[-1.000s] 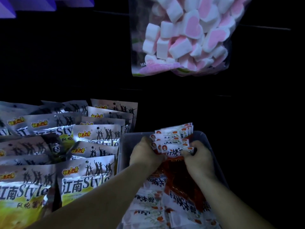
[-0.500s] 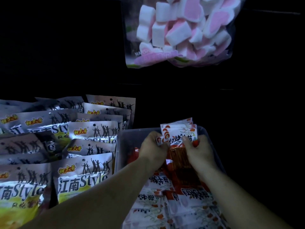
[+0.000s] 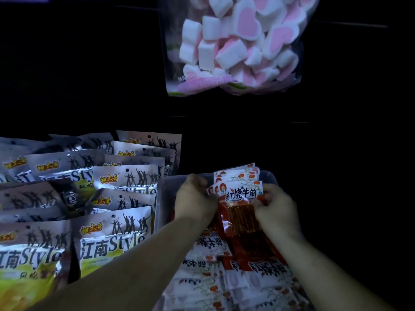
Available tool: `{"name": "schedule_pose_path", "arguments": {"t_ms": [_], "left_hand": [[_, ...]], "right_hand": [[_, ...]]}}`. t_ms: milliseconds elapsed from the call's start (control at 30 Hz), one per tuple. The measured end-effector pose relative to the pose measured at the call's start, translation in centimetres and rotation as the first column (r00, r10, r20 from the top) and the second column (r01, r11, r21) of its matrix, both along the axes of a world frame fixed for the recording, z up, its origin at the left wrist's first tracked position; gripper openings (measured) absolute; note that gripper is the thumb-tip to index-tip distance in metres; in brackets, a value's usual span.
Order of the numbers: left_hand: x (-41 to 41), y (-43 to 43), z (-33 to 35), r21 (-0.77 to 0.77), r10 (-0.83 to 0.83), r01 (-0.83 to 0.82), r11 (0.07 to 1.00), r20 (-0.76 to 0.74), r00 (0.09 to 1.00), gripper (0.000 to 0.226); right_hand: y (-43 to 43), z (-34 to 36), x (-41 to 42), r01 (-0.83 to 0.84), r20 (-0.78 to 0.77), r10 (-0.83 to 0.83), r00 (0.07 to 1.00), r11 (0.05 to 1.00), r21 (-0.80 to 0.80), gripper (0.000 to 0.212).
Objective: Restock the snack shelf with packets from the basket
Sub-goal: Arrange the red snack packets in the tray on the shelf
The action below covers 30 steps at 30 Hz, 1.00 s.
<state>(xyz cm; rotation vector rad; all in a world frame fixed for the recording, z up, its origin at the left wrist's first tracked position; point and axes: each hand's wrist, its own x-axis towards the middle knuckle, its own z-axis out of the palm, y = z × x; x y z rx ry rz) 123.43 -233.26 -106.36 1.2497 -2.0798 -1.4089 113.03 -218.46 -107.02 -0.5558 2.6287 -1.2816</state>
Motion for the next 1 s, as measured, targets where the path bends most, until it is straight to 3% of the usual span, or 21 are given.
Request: {"name": "schedule_pose_path", "arguments": {"t_ms": [100,167,300,400,500,567,633,733,800,900,1000], "left_hand": [[0.6,1.2,0.0,0.039,-0.058,0.058,0.998,0.007,0.998,0.018],[0.8,2.0,0.0,0.084,-0.068,0.068,0.994,-0.001,0.998,0.021],[1.2,2.2,0.0,0.159,-0.021,0.033,0.987,-0.075,0.997,0.017],[1.8,2.8,1.6,0.192,-0.076,0.106,0.976,-0.159,0.984,0.012],[2.6,4.5,4.0,0.313,-0.227,0.321,0.894,-0.3,0.926,0.039],[3.2,5.8,5.8,0.282,-0.315,0.426,0.86,-0.363,0.877,0.056],[3.5,6.1,7.3,0.161,-0.346,0.423,0.892,-0.359,0.867,0.045],[4.7,5.7,10.2,0.231,-0.306,0.4,0.887,-0.355,0.883,0.025],[5.8,5.5,12.0,0.338,-0.323,0.444,0.83,-0.359,0.876,0.021],[7.0,5.8,14.9,0.421,-0.355,0.483,0.768,-0.347,0.868,0.021],[7.7,6.4,16.4,0.388,-0.338,0.41,0.825,-0.24,0.91,0.033]], "right_hand": [[0.5,0.9,0.2,-0.011,-0.173,0.015,0.985,1.0,0.027,0.014],[0.7,1.6,0.3,-0.038,-0.204,0.038,0.978,0.999,0.003,0.015],[1.0,3.4,1.1,-0.134,-0.043,0.128,0.991,0.973,-0.188,0.018],[1.3,5.5,1.8,-0.08,0.045,0.098,0.994,0.947,-0.311,0.017],[1.7,7.6,3.0,-0.012,0.198,0.1,0.975,0.914,-0.405,0.017],[2.1,9.1,4.1,-0.022,0.306,0.18,0.935,0.889,-0.456,0.018],[2.5,10.7,5.0,-0.045,0.391,0.264,0.882,0.871,-0.489,0.025],[3.3,13.4,6.1,-0.054,0.351,0.224,0.909,0.899,-0.434,0.034],[4.0,15.1,6.9,-0.065,0.281,0.169,0.945,0.937,-0.343,0.016],[5.3,17.4,8.6,-0.062,0.261,0.134,0.956,0.961,-0.268,0.03],[6.8,19.9,11.0,0.015,0.229,0.048,0.972,0.964,-0.265,0.036]]}}
